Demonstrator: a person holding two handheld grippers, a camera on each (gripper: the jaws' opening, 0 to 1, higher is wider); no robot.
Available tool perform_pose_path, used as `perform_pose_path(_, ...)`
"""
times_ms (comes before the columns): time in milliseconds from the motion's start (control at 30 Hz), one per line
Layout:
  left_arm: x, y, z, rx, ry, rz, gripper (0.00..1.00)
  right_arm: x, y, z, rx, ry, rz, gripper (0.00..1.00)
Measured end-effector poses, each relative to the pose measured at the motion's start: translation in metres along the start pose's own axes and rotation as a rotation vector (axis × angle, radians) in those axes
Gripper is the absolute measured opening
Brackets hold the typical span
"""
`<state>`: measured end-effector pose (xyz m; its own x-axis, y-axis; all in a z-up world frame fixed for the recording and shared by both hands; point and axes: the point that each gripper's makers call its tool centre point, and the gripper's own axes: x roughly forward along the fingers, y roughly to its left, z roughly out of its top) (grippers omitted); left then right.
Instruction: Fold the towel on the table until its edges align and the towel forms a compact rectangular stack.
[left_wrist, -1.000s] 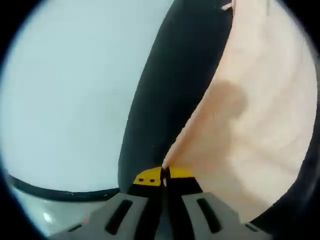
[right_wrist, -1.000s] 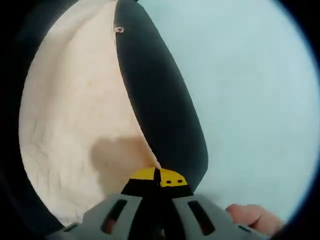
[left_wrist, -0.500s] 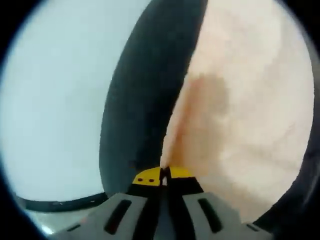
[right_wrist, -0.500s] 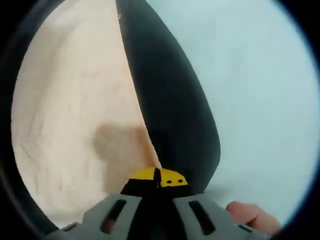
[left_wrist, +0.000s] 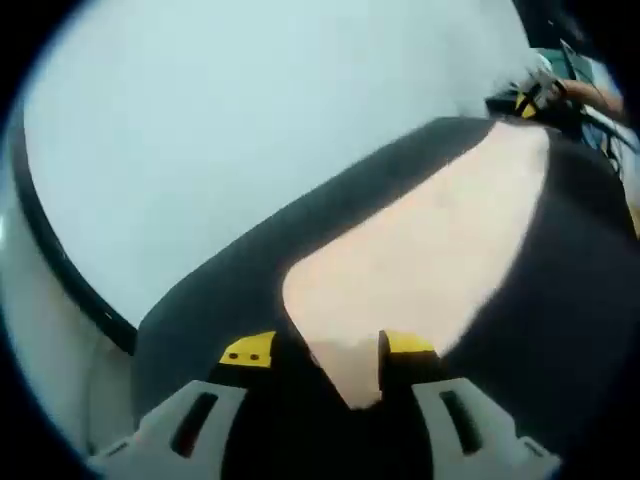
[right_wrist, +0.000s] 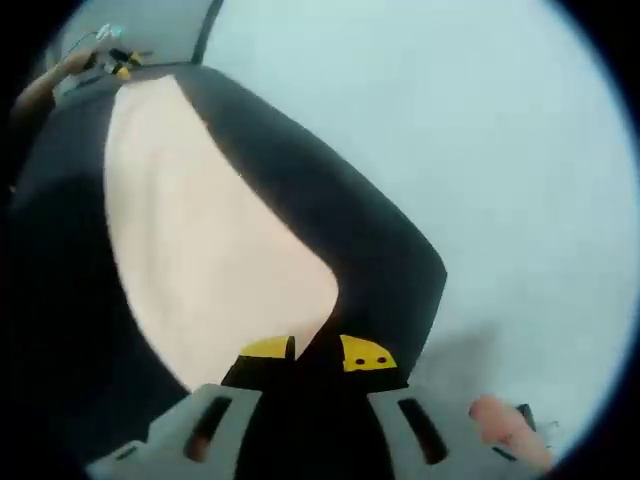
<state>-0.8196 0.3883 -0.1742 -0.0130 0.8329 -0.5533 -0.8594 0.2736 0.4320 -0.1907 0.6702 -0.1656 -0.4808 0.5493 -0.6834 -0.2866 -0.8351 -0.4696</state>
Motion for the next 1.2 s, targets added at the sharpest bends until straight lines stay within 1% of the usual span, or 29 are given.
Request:
perform_pose_path(33, -0.002, -0.007, -0.003, 0.036, -0.005, -0.011, 0.34, -0.004, 0.007, 0.002, -0.042, -0.020, 0.006, 0.14)
perform_pose_path(67, -0.002, -0.016, -0.003, 0.016, -0.001, -0.022, 0.32, -0.006, 0.011, 0.005, -0.079, -0.040, 0.013, 0.14)
perform_pose_path(100, -0.002, -0.024, -0.002, 0.010, -0.017, -0.041, 0.32, -0.009, 0.018, 0.008, -0.109, -0.064, 0.018, 0.14)
perform_pose_path(167, 0.000, -0.031, 0.003, 0.010, -0.025, -0.041, 0.32, -0.012, 0.028, 0.007, -0.113, -0.055, 0.026, 0.13)
perform_pose_path(233, 0.006, -0.030, 0.007, 0.010, -0.027, -0.038, 0.32, -0.011, 0.037, 0.007, -0.098, -0.053, 0.053, 0.13)
perform_pose_path(267, 0.014, -0.021, 0.005, -0.011, -0.019, -0.031, 0.32, -0.011, 0.040, 0.006, -0.087, -0.049, 0.068, 0.13)
perform_pose_path(333, 0.018, -0.021, 0.010, -0.064, -0.046, -0.037, 0.31, -0.010, 0.045, 0.003, -0.049, -0.032, 0.091, 0.13)
perform_pose_path(367, 0.021, -0.022, 0.011, -0.092, -0.059, -0.044, 0.30, -0.011, 0.046, 0.002, -0.049, -0.029, 0.100, 0.13)
perform_pose_path(433, 0.022, -0.032, 0.009, -0.071, -0.048, -0.055, 0.30, -0.010, 0.055, -0.001, -0.063, -0.023, 0.130, 0.14)
perform_pose_path(500, 0.025, -0.035, 0.004, -0.066, -0.054, -0.068, 0.30, -0.010, 0.064, -0.001, -0.078, -0.028, 0.151, 0.14)
perform_pose_path(567, 0.026, -0.037, 0.008, -0.144, -0.107, -0.092, 0.30, -0.006, 0.067, -0.001, -0.079, -0.034, 0.164, 0.16)
perform_pose_path(600, 0.025, -0.038, 0.012, -0.199, -0.138, -0.097, 0.30, -0.003, 0.069, -0.001, -0.081, -0.035, 0.170, 0.16)
perform_pose_path(633, 0.024, -0.037, 0.012, -0.240, -0.150, -0.088, 0.30, 0.001, 0.070, -0.002, -0.086, -0.029, 0.177, 0.16)
perform_pose_path(667, 0.026, -0.033, 0.007, -0.248, -0.141, -0.079, 0.30, 0.005, 0.071, -0.003, -0.090, -0.018, 0.182, 0.15)
perform_pose_path(700, 0.028, -0.034, 0.002, -0.247, -0.131, -0.083, 0.29, 0.007, 0.075, -0.007, -0.093, -0.005, 0.189, 0.14)
perform_pose_path(733, 0.031, -0.030, -0.005, -0.256, -0.124, -0.094, 0.27, 0.010, 0.078, -0.009, -0.095, 0.004, 0.200, 0.13)
perform_pose_path(767, 0.033, -0.031, -0.010, -0.294, -0.123, -0.106, 0.26, 0.014, 0.079, -0.011, -0.097, 0.009, 0.209, 0.11)
perform_pose_path(800, 0.034, -0.036, -0.013, -0.321, -0.106, -0.109, 0.23, 0.016, 0.081, -0.013, -0.100, 0.014, 0.215, 0.08)
perform_pose_path(833, 0.034, -0.038, -0.014, -0.317, -0.105, -0.110, 0.17, 0.016, 0.085, -0.015, -0.107, 0.021, 0.224, 0.00)
perform_pose_path(867, 0.035, -0.039, -0.018, -0.325, -0.102, -0.110, 0.13, 0.017, 0.087, -0.016, -0.115, 0.027, 0.228, 0.00)
perform_pose_path(900, 0.035, -0.039, -0.018, -0.329, -0.104, -0.110, 0.12, 0.017, 0.090, -0.017, -0.116, 0.028, 0.228, 0.00)
perform_pose_path(967, 0.032, -0.041, -0.018, -0.321, -0.098, -0.111, 0.04, 0.014, 0.090, -0.016, -0.155, 0.024, 0.222, 0.00)
perform_pose_path(1033, 0.032, -0.035, -0.022, -0.314, -0.088, -0.105, 0.04, 0.011, 0.090, -0.017, -0.159, 0.024, 0.221, 0.00)
perform_pose_path(1067, 0.029, -0.034, -0.023, -0.308, -0.085, -0.103, 0.04, 0.008, 0.090, -0.019, -0.179, 0.033, 0.226, 0.00)
perform_pose_path(1100, 0.029, -0.033, -0.025, -0.300, -0.084, -0.104, 0.04, 0.006, 0.089, -0.020, -0.218, 0.028, 0.217, 0.00)
perform_pose_path(1133, 0.028, -0.031, -0.027, -0.300, -0.082, -0.100, 0.05, 0.005, 0.088, -0.023, -0.233, 0.037, 0.215, 0.00)
perform_pose_path(1200, 0.023, -0.031, -0.028, -0.299, -0.096, -0.093, 0.07, -0.001, 0.090, -0.025, -0.234, 0.050, 0.214, 0.00)
